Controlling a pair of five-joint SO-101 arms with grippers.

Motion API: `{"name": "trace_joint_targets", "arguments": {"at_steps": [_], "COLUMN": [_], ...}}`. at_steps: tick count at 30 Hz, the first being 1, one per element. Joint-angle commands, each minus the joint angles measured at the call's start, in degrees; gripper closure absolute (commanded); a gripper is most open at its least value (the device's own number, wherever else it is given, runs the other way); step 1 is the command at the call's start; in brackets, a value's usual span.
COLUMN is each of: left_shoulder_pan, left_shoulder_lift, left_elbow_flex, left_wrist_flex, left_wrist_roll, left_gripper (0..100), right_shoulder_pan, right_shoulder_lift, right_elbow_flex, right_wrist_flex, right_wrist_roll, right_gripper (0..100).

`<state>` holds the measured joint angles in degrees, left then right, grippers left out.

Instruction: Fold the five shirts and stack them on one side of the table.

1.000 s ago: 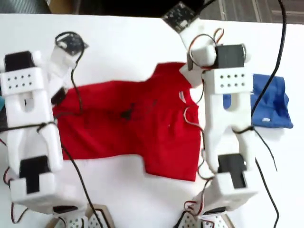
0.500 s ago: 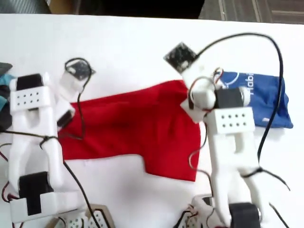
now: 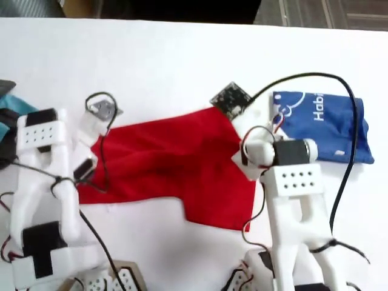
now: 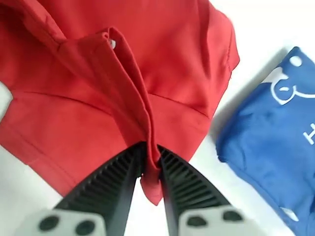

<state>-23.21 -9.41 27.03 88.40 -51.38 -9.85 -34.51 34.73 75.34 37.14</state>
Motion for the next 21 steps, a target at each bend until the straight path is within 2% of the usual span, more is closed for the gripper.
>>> {"name": "trace_joint_targets", "arguments": {"at_steps": [1,12,21], "left_shoulder_pan": [-2.02,-2.37,-2.29], "left_shoulder_lift": [-5.19,-7.21,-7.21], "left_elbow_flex": [3.3,18.33,21.23], "left_wrist_flex": [-0.09,-12.66,-16.35], "left_wrist_roll": [-3.34,-4.22,-4.31], "left_gripper": [97,97,97], "right_shoulder_pan": [0.48,0.48,0.48], "right_shoulder_lift": [-3.74,-9.98,-9.8], "right_elbow_flex": [2.9,17.93,27.16], "right_wrist_flex": [-0.66,-8.31,-14.64], "right_wrist_roll": [0.18,0.18,0.18], "right_gripper": [97.8,97.8,97.4]}}
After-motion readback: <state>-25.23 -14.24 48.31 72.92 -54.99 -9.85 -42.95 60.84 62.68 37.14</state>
